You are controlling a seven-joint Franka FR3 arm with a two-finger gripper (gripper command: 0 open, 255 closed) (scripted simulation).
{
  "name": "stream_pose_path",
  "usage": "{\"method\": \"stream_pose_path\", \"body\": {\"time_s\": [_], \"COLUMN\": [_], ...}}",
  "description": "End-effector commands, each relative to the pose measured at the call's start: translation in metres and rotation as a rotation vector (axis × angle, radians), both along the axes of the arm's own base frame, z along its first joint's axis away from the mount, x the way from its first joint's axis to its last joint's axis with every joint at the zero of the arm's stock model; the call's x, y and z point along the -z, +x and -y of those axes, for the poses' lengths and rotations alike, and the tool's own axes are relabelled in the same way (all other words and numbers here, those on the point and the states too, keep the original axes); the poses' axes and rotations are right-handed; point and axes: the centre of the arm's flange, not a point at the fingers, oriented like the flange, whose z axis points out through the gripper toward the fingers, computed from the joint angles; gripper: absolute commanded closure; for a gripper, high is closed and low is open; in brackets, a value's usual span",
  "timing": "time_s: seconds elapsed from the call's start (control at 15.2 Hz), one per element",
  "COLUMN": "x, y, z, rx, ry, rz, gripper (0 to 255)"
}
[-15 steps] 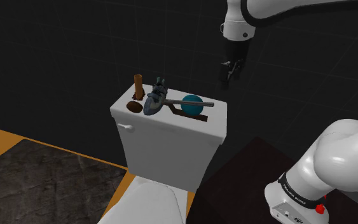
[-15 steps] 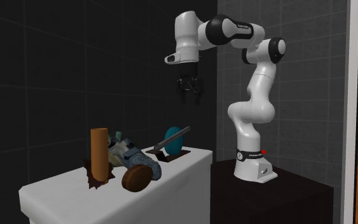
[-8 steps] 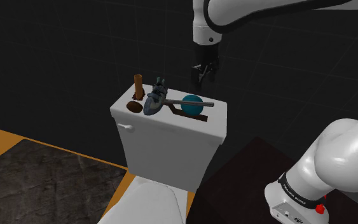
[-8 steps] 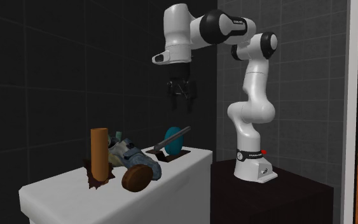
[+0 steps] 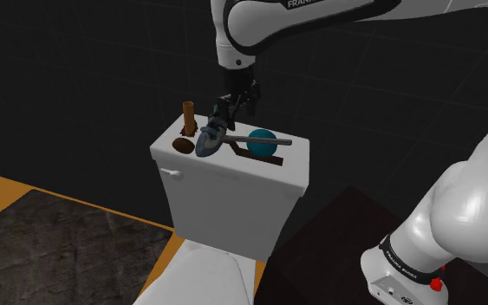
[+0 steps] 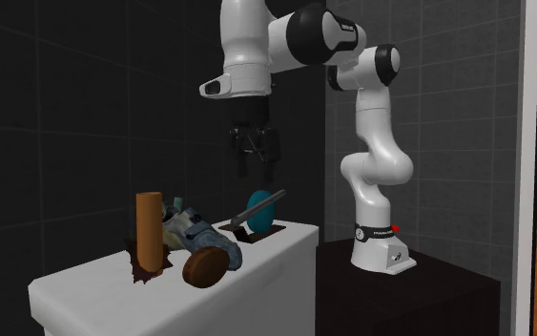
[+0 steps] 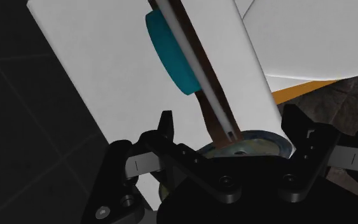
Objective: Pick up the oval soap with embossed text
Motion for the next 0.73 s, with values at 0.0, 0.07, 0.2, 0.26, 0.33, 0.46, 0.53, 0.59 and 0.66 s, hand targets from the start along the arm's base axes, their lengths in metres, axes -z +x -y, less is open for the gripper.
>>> {"method": "stream_pose_path", "body": {"time_s": [0.0, 0.07, 0.2, 0.26, 0.33, 0.46, 0.53, 0.59, 0.66], "x": [0.012, 0.016, 0.024, 0.027, 0.031, 0.039, 0.043, 0.047, 0.05], "y": [0.018, 0.027, 0.044, 0.053, 0.062, 0.079, 0.088, 0.097, 0.105], "z": [-0.018, -0.027, -0.045, -0.054, -0.064, -0.082, -0.091, -0.101, -0.11], "rx": [-0.005, -0.008, -0.013, -0.016, -0.019, -0.024, -0.027, -0.03, -0.033], "ry": [-0.001, -0.001, -0.003, -0.003, -0.004, -0.005, -0.006, -0.006, -0.007], "rz": [0.0, 0.0, 0.0, 0.0, 0.0, 0.0, 0.0, 0.0, 0.0], "gripper": [0, 0, 0, 0, 0, 0, 0, 0, 0]}}
